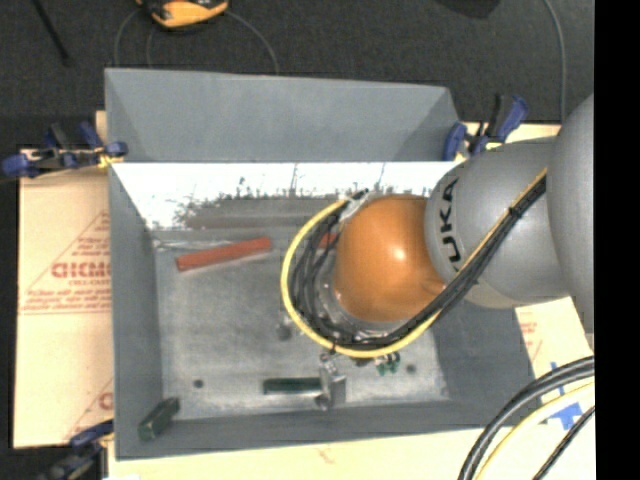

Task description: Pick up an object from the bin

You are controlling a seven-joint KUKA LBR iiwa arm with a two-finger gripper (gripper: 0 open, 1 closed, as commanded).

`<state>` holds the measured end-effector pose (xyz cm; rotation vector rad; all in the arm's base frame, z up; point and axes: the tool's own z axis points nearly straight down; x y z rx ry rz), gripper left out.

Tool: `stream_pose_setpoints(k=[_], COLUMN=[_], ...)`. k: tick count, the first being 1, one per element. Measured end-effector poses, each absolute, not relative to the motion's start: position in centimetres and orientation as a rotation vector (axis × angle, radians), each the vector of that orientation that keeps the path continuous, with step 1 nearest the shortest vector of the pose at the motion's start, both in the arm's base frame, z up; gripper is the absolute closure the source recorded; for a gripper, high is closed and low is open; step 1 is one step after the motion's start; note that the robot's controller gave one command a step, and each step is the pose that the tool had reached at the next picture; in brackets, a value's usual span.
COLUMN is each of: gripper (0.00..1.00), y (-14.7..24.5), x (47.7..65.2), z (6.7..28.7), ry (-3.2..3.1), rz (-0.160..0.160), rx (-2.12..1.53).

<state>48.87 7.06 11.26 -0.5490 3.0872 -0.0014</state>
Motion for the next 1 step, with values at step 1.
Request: stream_pose_setpoints(k=[1], gripper=[1.0], y=[2.56], x=[48.03], z=[8.48], ry=[3.081], rz=[0.0], rx=[-0.607])
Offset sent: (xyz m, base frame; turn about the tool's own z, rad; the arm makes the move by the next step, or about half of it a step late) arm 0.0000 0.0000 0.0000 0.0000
